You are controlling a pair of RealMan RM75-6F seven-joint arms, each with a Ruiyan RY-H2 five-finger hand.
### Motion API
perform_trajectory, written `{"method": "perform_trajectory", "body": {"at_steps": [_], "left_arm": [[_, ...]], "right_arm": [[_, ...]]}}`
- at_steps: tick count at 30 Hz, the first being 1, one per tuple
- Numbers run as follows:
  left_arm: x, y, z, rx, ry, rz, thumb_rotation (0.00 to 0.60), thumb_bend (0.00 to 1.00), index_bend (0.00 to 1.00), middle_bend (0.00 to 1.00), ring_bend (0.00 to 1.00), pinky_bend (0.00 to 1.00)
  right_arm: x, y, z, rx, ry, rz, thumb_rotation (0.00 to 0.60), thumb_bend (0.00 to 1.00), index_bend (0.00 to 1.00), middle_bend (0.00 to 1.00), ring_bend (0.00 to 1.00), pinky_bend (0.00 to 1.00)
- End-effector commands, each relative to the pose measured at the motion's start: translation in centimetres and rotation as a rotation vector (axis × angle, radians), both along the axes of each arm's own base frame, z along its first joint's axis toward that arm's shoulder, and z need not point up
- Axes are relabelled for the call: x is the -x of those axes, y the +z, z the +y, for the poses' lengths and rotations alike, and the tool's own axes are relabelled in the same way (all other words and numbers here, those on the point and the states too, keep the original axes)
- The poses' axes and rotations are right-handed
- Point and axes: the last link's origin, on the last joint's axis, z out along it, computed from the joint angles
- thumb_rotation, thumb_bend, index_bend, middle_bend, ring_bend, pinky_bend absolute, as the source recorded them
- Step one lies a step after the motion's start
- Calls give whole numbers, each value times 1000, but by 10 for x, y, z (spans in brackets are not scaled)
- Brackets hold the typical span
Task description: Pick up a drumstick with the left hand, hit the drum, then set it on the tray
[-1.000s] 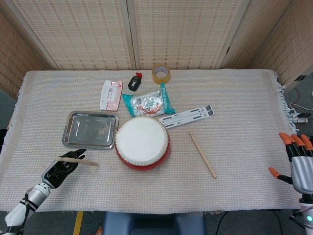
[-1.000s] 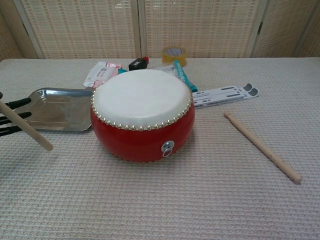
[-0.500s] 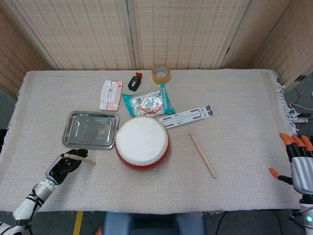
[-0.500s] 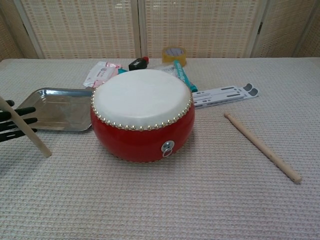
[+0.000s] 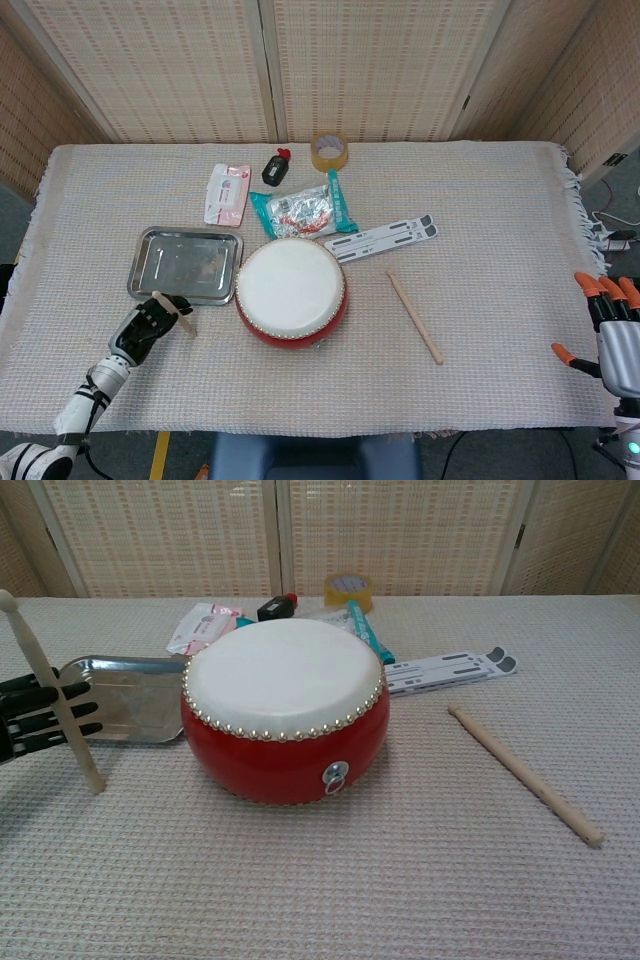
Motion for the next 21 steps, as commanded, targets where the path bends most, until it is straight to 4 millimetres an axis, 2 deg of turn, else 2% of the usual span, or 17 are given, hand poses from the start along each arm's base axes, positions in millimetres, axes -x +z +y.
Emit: {"method": "perform_trajectory", "body": {"at_steps": [1,8,13,21], "left_arm": [[1,-3,2,-3,17,-37,600,413,557,441,347,259],[10,-7,0,-9,30,-117,600,414,554,447,353,262],[14,-9,-3,-9,6,-161,600,415,510,447,359,313],[14,-18,-1,-9,7,-196,600,419,491,447,379,321]], "right_arm": [[0,1,0,1,1,0,600,64,89,122,0,29],[-1,1,0,0,1,1,600,64,87,122,0,29],[-1,0,0,-1,2,1,600,64,86,122,0,29],[-1,1,0,3,3,1,600,64,85,122,0,29]]}}
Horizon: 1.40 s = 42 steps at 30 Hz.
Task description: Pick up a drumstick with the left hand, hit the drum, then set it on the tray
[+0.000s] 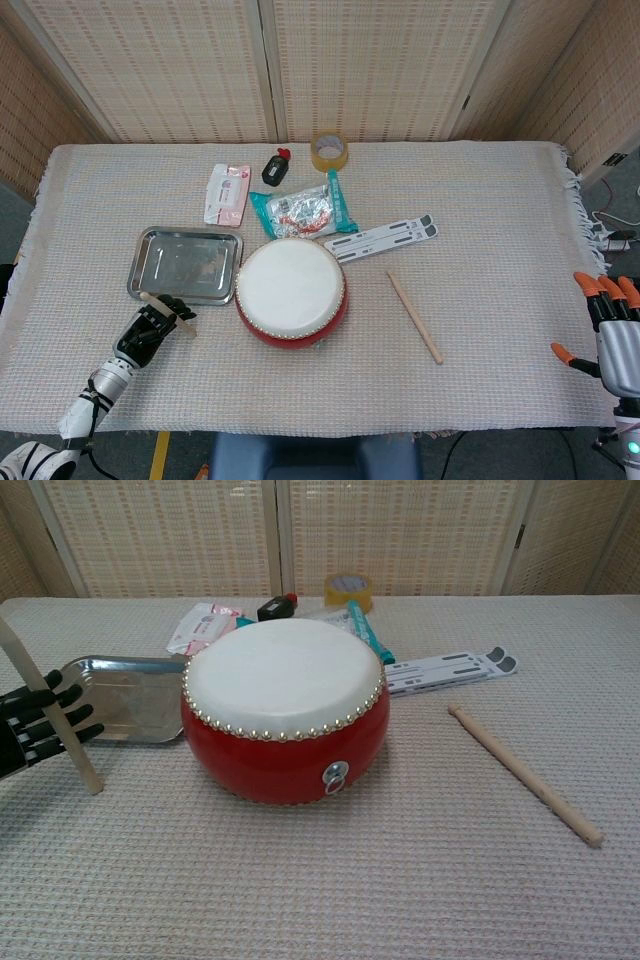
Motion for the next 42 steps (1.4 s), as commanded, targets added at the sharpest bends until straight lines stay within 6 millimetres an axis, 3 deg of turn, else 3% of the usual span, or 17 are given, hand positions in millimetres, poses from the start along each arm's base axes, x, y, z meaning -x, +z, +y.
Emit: {"method": "perform_trajectory", "body": {"at_steps": [1,13,23,32,42], "left_arm": [[0,-3,1,3,15,-24,600,420,491,447,380,323],[-1,-9,4,5,28,-21,600,390,473,447,383,344],[10,-11,5,-15,56,16,600,359,568,571,536,478],[18,-6,-3,-38,43,32,600,359,575,585,547,475],[10,-11,-12,-47,-71,101,598,331,575,584,547,476]], "right_arm": [[0,0,0,1,-1,0,600,65,85,122,0,29],[2,1,1,6,-4,-4,600,65,83,122,0,29],[1,1,-1,5,-3,-3,600,64,82,122,0,29],[-1,0,-1,2,3,-3,600,64,81,122,0,29],[-2,0,-1,4,11,-4,600,64,81,122,0,29]]}}
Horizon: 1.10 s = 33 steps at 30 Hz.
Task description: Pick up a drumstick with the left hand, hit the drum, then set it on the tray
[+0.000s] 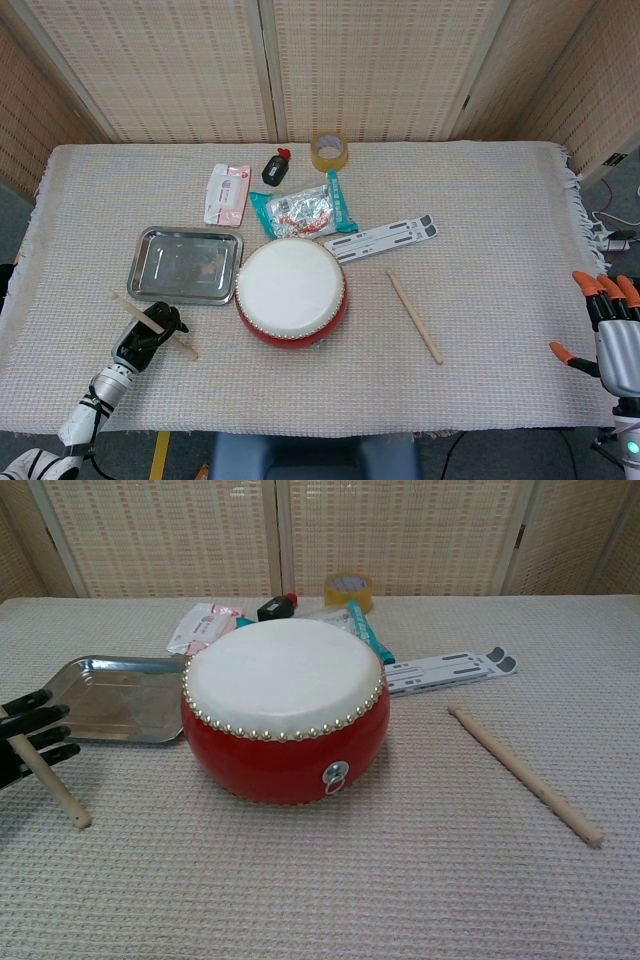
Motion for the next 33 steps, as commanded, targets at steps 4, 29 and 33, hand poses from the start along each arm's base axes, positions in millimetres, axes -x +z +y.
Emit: {"method": "perform_trajectory", "body": {"at_steps": [4,29,33], "left_arm": [[-6,-4,-5,6,-43,5,512,269,582,584,547,477],[-14,-13,-15,14,-216,204,407,215,709,707,660,553],[-15,-15,-16,23,-234,218,423,215,732,735,688,570]], "right_arm": [[0,0,0,0,4,-2,600,64,81,122,0,29],[-4,1,0,7,28,-6,600,64,87,121,0,29],[-6,1,0,14,42,-8,600,64,97,121,0,31]]}}
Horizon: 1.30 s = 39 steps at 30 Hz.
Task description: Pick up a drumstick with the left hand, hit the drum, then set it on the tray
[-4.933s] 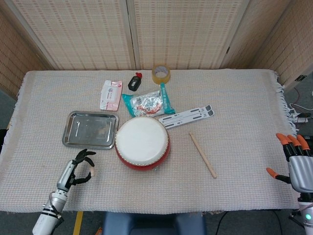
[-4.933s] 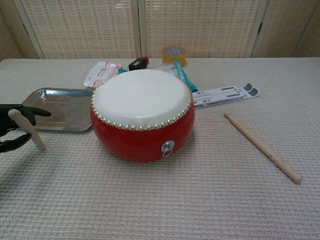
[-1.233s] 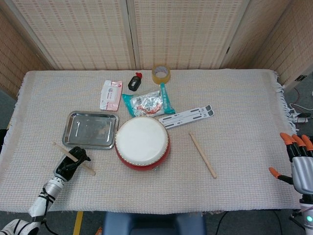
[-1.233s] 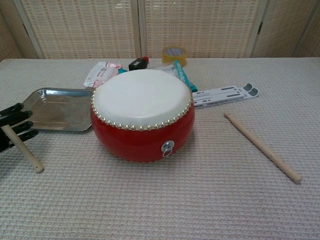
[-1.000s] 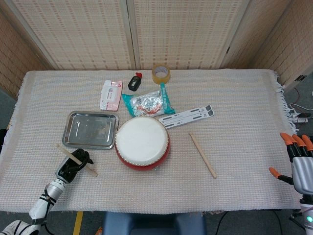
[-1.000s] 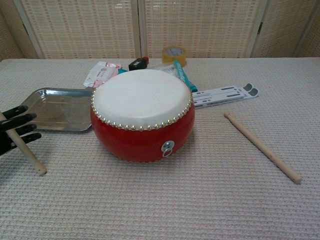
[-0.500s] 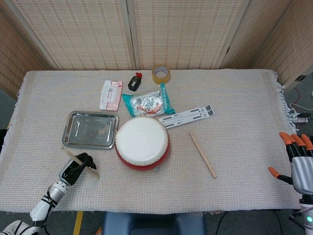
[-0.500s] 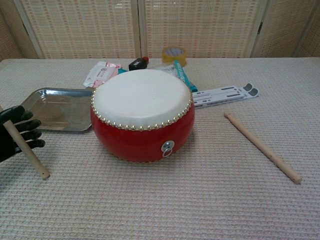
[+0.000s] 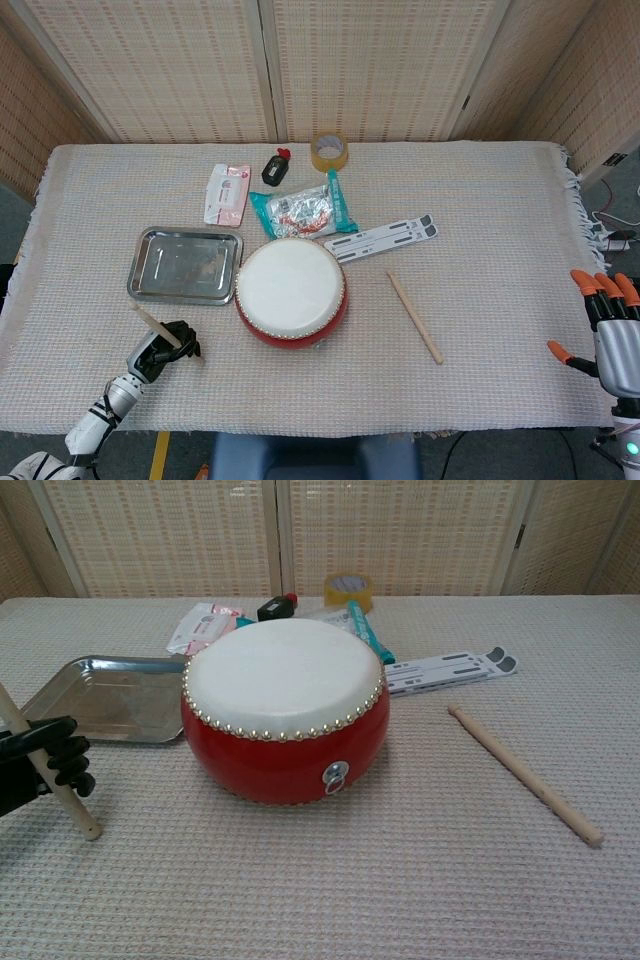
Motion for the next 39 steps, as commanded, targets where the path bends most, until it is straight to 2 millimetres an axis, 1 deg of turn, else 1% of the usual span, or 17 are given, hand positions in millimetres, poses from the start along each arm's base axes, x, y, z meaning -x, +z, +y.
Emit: {"method": "perform_trajectory", "body": {"at_steps": [1,3,5,7,15,21,29,39], "left_arm": [[-1,-2,0,5,-13,13,435,215,738,745,697,577],[-1,-2,0,3,-20,24,494,216,748,761,713,595],[-1,-3,0,-1,-25,35,568,215,758,775,728,617],[-1,-3,-1,-6,-25,45,596,216,768,785,741,643],[-3,-6,-4,-24,-57,98,600,214,794,823,776,768],[-5,-11,-7,-39,-104,166,600,213,823,846,789,771],[-7,-13,-15,-45,-161,213,600,217,841,858,801,771],[-4,-24,-24,-18,-172,244,600,229,866,878,818,772]], "right_arm": [[-1,0,0,5,9,-1,600,64,97,121,0,32],[-2,0,1,6,14,-2,600,64,100,121,0,34],[-2,0,1,9,17,-3,600,65,102,121,0,38],[-2,1,1,12,20,-4,600,65,104,121,0,41],[-2,-1,2,13,21,-6,600,64,110,121,0,50],[-1,-3,2,5,16,-9,600,64,110,121,0,51],[-2,-2,3,9,18,-8,600,64,110,121,0,51],[-2,-3,2,7,20,-8,600,64,110,121,0,51]]}}
